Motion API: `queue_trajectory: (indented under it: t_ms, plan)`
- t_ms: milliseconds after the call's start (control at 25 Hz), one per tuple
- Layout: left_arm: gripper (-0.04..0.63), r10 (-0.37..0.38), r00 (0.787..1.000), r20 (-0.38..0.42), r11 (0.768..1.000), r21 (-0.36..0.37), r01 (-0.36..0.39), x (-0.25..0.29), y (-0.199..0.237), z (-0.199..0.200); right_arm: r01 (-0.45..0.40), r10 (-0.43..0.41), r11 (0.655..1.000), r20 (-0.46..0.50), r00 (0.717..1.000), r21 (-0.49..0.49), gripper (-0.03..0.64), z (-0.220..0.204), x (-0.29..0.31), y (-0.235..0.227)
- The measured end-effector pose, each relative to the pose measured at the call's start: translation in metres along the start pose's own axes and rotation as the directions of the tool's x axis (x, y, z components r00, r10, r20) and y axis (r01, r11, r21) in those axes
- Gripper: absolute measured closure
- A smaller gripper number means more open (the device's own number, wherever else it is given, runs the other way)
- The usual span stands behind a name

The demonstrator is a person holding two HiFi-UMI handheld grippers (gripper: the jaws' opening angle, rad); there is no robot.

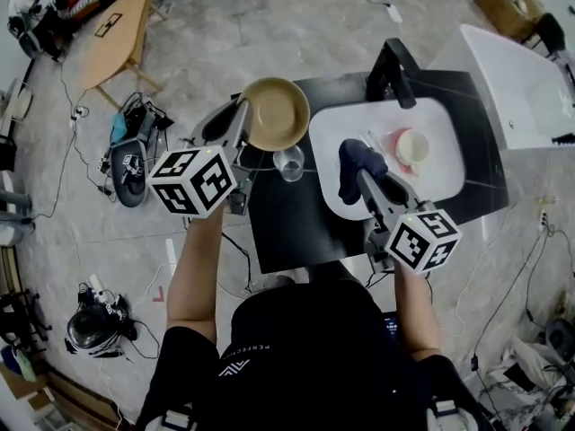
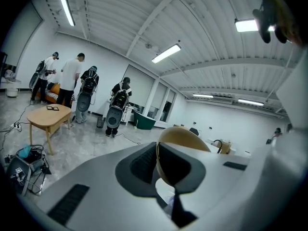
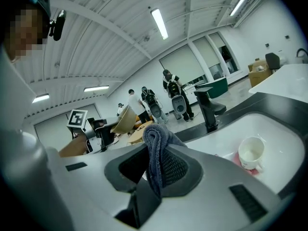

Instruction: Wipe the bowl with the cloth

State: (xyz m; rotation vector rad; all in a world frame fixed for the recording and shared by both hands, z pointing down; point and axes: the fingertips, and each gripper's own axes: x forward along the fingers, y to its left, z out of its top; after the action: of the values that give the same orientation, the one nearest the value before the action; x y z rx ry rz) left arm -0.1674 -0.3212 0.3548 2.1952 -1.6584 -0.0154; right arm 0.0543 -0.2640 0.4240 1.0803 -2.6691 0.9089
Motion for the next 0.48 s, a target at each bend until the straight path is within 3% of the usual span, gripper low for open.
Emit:
queue_trajectory:
  t_ms: [480]
  plan:
    - [0.574, -0.138, 0.990, 0.018, 0.987, 0.081, 0.137, -0.066, -0.057, -0.001, 0.016, -0.014, 1.000, 0.116, 0.993, -0.019, 0.534, -0.006, -0.053, 0.050]
